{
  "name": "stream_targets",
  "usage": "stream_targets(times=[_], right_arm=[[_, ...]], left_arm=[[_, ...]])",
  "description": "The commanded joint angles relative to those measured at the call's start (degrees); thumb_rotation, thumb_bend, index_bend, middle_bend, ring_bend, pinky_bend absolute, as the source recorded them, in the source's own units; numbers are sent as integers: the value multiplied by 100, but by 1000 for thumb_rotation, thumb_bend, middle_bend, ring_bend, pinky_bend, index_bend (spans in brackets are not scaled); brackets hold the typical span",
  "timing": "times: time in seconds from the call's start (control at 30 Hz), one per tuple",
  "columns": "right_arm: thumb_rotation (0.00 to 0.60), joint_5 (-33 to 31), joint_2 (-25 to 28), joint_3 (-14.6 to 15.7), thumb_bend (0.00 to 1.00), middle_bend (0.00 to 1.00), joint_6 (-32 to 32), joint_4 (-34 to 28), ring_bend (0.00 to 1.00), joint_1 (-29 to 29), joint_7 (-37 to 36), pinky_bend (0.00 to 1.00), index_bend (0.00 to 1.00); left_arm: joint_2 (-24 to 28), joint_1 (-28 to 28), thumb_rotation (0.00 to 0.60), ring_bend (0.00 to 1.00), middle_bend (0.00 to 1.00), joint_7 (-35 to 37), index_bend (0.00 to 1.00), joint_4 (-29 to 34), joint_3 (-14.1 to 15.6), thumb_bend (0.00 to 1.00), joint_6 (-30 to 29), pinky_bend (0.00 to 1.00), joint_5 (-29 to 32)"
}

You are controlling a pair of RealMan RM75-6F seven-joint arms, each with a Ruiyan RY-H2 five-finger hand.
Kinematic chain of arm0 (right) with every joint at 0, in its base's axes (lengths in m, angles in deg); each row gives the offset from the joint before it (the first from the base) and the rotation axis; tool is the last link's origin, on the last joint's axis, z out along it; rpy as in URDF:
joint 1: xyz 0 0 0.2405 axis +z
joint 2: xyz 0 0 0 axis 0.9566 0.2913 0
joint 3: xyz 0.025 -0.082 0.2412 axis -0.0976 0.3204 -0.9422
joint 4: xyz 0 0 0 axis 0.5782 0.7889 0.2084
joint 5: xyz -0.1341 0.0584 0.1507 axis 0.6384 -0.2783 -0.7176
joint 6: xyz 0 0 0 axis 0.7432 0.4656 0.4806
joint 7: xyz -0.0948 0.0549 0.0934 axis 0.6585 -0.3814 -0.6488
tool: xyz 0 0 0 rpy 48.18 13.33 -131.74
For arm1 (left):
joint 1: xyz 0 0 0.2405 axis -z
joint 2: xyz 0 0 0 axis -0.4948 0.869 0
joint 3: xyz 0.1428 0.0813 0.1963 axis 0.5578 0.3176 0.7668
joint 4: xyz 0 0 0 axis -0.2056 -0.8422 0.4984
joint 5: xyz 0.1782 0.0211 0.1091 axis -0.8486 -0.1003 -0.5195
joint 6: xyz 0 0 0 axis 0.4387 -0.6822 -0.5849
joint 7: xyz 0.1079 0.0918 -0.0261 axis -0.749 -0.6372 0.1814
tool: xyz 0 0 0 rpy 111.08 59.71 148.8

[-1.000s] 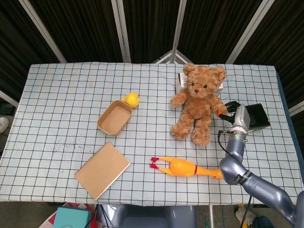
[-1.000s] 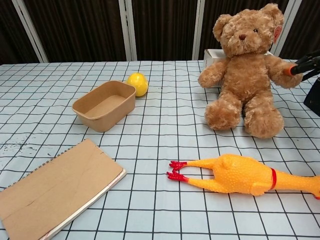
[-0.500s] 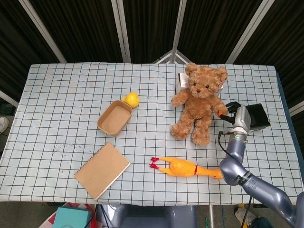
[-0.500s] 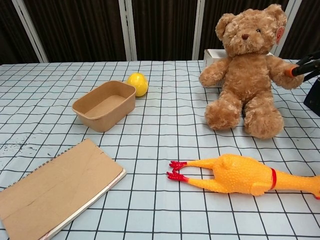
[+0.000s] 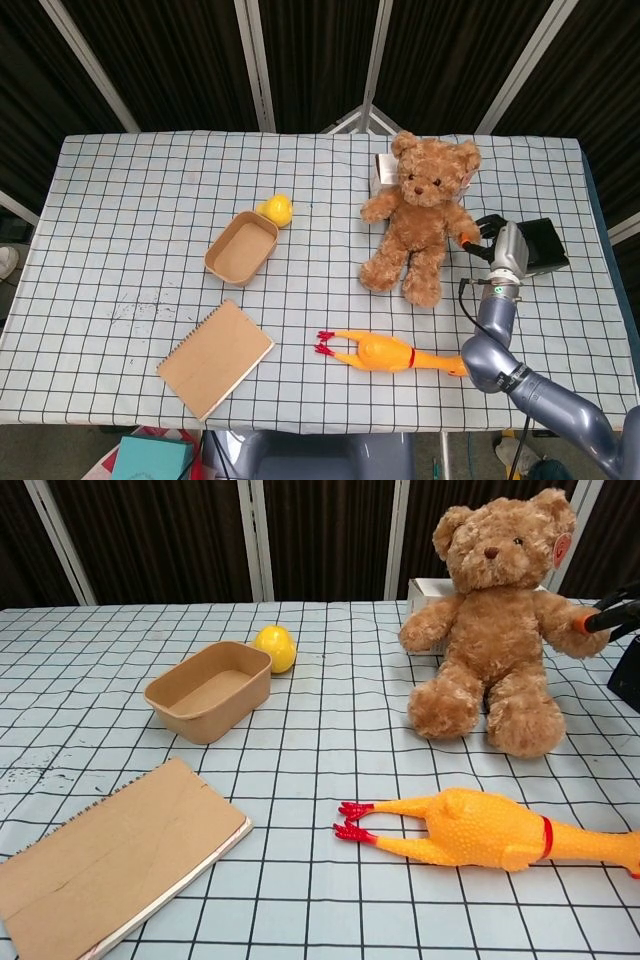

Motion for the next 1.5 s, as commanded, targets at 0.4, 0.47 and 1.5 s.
stream_targets(times=[0.4, 0.47, 1.5], right_arm=[[600, 63, -16, -35, 373, 541, -35, -37, 392, -56, 59, 0, 489], [600, 67, -20, -15, 374, 541, -25, -64, 393, -74, 83, 0, 489], [600, 4421, 2583, 2185, 287, 204, 124, -2738, 156, -2795, -1239, 0, 110]], left_arm=[[13, -11, 600, 0, 0, 47, 224, -8, 0, 269, -9, 135, -2], [12, -12, 600, 0, 0, 48, 224, -7, -3, 269, -9, 135, 6], [76, -82, 600, 0, 0, 306, 227, -22, 44, 269, -79, 135, -90]])
